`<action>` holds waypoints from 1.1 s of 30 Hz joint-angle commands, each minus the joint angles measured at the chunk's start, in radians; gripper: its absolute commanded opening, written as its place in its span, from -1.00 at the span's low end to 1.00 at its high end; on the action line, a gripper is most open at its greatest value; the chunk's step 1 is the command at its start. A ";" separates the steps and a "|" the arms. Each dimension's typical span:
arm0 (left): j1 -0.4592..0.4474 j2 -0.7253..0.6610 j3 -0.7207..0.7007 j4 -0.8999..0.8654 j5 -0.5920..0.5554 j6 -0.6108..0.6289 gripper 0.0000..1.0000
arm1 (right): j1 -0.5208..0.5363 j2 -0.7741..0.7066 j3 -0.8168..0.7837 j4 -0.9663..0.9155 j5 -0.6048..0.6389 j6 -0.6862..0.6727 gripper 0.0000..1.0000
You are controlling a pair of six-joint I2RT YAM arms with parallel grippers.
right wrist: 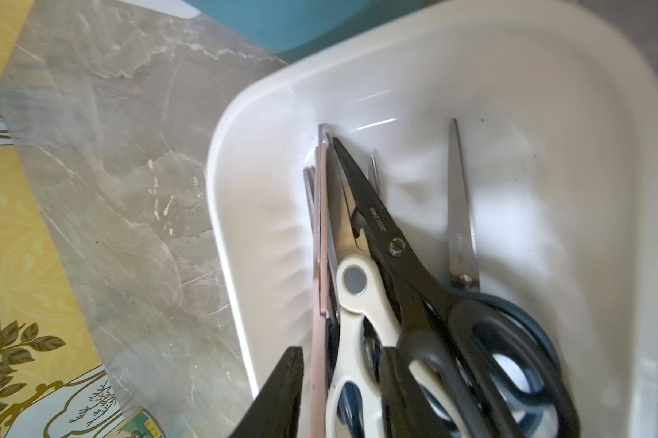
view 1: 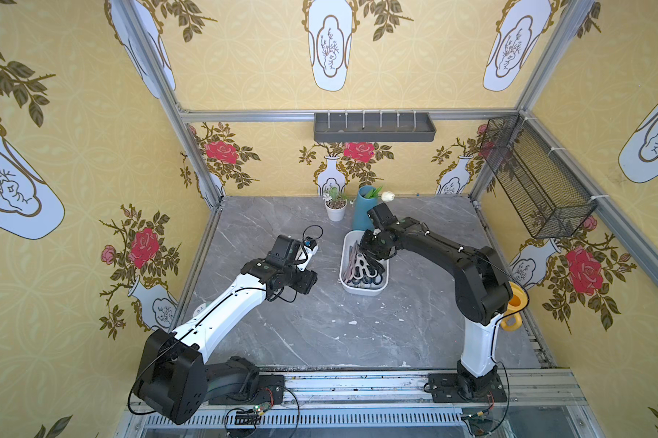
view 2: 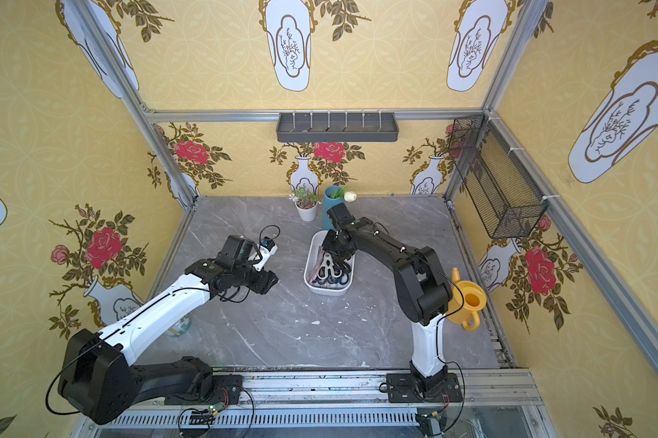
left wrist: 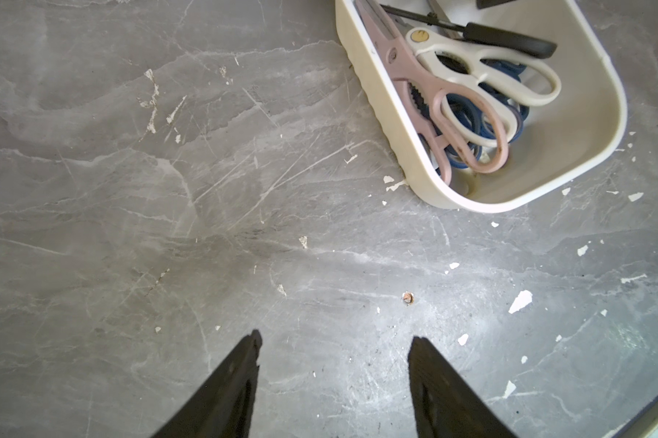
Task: Put the scissors into the storage box
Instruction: Adjust the scissors in the storage box, then reset both arms
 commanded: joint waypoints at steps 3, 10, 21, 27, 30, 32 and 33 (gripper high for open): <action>0.000 -0.003 -0.012 0.011 -0.005 -0.005 0.37 | 0.018 -0.131 -0.118 0.051 0.121 -0.011 -0.29; 0.068 -0.027 -0.016 0.000 -0.004 -0.028 0.95 | 0.044 -0.482 -0.377 0.211 0.220 -0.016 0.16; 0.365 -0.193 -0.122 0.065 0.057 -0.119 0.99 | -0.026 -0.899 -0.689 0.201 0.638 -0.439 0.95; 0.466 -0.171 -0.168 0.117 0.069 -0.131 0.99 | -0.286 -0.840 -0.797 0.496 0.372 -0.674 0.95; 0.489 -0.155 -0.188 0.152 0.045 -0.112 0.99 | -0.400 -0.770 -0.850 0.644 0.267 -0.736 0.95; 0.492 -0.151 -0.204 0.187 0.029 -0.093 0.99 | -0.447 -0.715 -0.893 0.748 0.226 -0.778 0.95; 0.493 -0.148 -0.209 0.199 0.018 -0.090 0.99 | -0.464 -0.693 -0.913 0.802 0.218 -0.796 0.95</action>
